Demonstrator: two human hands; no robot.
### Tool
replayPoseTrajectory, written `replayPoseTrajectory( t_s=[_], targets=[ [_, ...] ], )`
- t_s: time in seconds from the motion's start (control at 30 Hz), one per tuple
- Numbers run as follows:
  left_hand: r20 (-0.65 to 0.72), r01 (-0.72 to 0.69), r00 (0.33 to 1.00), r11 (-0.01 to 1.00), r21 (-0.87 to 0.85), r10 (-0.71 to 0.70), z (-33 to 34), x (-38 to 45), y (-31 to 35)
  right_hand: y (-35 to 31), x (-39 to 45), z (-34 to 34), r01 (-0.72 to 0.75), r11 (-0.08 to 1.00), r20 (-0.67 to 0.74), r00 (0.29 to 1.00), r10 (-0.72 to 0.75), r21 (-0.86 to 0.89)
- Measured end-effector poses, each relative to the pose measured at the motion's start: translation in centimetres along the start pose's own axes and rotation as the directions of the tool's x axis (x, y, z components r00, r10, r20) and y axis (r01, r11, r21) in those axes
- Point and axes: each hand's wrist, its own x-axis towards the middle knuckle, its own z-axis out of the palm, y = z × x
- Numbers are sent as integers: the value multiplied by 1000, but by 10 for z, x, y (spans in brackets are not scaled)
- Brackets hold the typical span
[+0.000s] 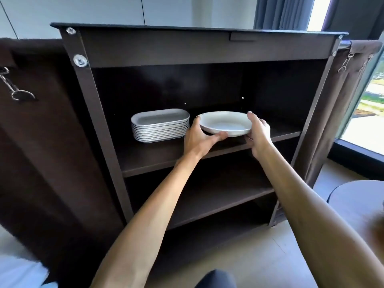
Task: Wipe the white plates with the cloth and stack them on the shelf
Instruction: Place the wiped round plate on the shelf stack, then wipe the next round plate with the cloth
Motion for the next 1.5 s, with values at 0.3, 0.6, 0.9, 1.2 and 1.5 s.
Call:
replayPoseTrajectory(
  t_s=[0.3,0.6,0.9,1.2,1.5],
  targets=[
    [134,61,988,986,155,-82,-7,20,-12,12,31,15,15,926,-43,999,-34,-378],
    [165,84,975,934,347,-149,-3,34,-23,20,36,15,20,660,-22,998,-56,-751],
    [-53,26,999,886,463,-2,10,12,-25,36,-5,-74,223,694,-128,901,-415,-685],
    [-6,-361,931,919,-157,364,184,-128,40,61,-83,-293,-290,427,-469,783,-409,-857],
    [723,-322,645,946,-36,247,347,-247,83,71,-147,-411,-457,144,-463,730,-503,-878]
  ],
)
